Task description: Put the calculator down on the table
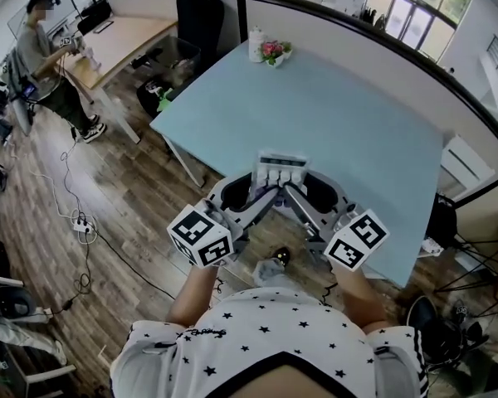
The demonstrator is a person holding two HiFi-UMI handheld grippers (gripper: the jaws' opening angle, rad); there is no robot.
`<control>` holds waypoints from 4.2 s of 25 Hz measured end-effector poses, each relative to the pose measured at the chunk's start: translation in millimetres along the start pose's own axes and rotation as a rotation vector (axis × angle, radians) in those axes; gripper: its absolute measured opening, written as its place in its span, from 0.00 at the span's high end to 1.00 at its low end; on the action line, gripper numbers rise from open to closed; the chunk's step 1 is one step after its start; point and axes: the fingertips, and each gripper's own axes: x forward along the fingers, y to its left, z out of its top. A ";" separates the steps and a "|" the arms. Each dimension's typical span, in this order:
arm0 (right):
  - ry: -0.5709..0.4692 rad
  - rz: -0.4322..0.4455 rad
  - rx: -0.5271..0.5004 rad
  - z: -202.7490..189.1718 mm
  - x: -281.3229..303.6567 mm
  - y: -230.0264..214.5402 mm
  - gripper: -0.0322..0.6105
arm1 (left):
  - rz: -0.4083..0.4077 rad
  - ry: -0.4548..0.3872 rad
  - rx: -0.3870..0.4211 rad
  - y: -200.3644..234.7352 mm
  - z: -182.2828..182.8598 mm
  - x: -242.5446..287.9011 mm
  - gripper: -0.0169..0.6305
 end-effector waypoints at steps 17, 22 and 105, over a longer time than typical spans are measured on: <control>-0.010 -0.097 0.025 11.1 19.2 -105.4 0.70 | -0.080 0.049 -0.021 56.8 -3.1 95.5 0.65; -0.029 -0.132 0.016 18.3 12.5 -126.6 0.70 | -0.117 0.056 -0.014 58.7 -3.4 119.8 0.65; 0.013 -0.701 0.303 -62.9 6.6 -313.4 0.69 | -0.460 0.429 -0.261 156.3 -112.6 277.2 0.65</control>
